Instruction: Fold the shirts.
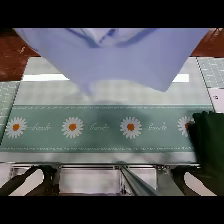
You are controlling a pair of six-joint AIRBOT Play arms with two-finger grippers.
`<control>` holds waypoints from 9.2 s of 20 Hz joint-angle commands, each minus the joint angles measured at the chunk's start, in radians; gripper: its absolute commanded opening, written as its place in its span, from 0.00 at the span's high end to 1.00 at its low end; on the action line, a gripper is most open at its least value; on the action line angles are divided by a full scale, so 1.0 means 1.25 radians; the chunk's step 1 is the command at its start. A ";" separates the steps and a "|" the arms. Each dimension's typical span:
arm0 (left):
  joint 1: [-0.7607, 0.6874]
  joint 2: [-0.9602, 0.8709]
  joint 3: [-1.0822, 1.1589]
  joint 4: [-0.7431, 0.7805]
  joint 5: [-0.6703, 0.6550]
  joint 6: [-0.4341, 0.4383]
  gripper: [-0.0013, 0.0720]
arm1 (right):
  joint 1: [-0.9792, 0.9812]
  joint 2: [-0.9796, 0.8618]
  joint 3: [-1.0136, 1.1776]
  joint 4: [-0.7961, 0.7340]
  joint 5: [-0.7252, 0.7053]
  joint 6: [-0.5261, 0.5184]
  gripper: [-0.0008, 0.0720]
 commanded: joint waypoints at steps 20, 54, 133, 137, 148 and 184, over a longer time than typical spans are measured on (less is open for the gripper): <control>-0.212 0.296 -0.566 0.677 0.050 -0.266 0.96 | -0.001 0.226 -0.546 -0.275 0.029 0.116 0.96; 0.334 -0.034 -0.935 0.204 -0.123 -0.095 0.29 | -0.327 0.110 -1.118 0.142 -0.072 -0.076 0.43; -0.204 0.378 -0.147 0.759 -0.145 -0.275 0.96 | -0.173 0.302 -0.298 -0.036 0.280 0.066 0.96; -0.204 0.267 -0.372 0.722 -0.049 -0.288 0.96 | -0.173 0.262 -0.580 0.054 0.109 -0.007 0.96; -0.214 -0.420 -0.299 0.428 0.273 -0.288 0.96 | -0.068 -0.420 -0.526 0.181 -0.222 -0.127 0.96; 0.126 0.050 -0.988 0.378 -0.148 -0.158 0.29 | -0.268 0.053 -1.158 0.288 -0.081 -0.235 0.43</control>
